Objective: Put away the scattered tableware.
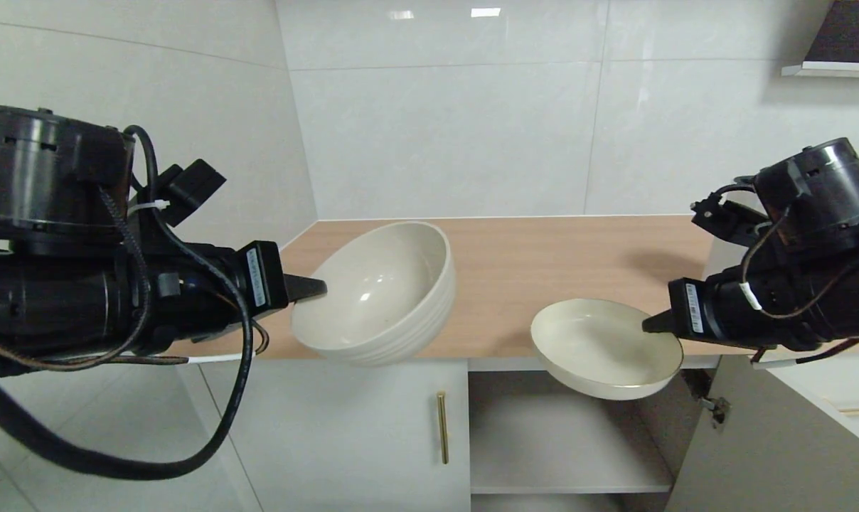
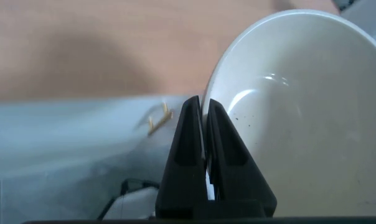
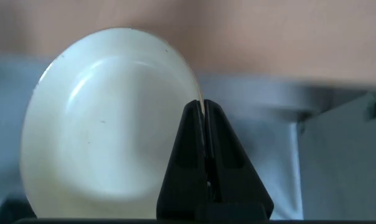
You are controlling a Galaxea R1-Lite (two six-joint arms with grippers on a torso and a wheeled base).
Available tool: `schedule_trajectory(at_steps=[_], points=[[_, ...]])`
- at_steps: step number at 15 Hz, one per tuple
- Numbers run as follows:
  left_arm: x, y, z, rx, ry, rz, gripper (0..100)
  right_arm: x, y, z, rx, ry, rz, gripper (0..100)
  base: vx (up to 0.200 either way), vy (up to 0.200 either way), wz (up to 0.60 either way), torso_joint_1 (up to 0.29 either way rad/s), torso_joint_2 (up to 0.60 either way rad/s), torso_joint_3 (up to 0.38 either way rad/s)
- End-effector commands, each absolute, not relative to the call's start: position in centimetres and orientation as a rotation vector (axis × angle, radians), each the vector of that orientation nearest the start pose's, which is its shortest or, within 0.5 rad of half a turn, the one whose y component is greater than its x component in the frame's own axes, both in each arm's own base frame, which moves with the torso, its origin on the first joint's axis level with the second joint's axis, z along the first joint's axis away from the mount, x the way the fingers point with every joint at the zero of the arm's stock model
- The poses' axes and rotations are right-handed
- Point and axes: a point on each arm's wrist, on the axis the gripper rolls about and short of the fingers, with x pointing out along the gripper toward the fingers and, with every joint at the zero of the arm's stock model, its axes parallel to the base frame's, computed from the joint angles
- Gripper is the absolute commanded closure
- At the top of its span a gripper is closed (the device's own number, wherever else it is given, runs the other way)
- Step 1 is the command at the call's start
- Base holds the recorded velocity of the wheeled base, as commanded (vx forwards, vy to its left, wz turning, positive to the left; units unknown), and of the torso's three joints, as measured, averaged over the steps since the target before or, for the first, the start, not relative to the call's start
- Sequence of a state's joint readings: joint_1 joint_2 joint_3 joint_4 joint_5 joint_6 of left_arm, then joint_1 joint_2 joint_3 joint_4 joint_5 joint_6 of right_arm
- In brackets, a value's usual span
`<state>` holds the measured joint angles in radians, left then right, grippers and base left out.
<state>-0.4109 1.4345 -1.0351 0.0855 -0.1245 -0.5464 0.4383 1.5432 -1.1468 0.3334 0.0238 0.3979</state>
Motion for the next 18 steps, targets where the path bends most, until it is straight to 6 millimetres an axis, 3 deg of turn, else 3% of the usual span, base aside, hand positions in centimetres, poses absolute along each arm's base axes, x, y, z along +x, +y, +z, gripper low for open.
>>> schedule_trajectory(at_steps=[1, 8, 18], points=[[21.5, -9.8, 24.9, -0.451, 0.623, -0.383, 100, 21.5, 10.2, 23.7, 0.216, 0.777, 0.309, 100, -0.200, 0.000, 0.00, -0.007, 0.00, 0.002], [22.0, -10.6, 23.9, -0.437, 0.669, -0.394, 100, 22.2, 10.4, 22.8, 0.208, 0.798, 0.299, 100, -0.200, 0.000, 0.00, 0.000, 0.00, 0.003], [22.9, -11.2, 22.5, -0.422, 0.715, -0.382, 100, 24.4, 10.7, 20.9, 0.207, 0.837, 0.264, 100, 0.000, 0.000, 0.00, -0.034, 0.08, 0.048]])
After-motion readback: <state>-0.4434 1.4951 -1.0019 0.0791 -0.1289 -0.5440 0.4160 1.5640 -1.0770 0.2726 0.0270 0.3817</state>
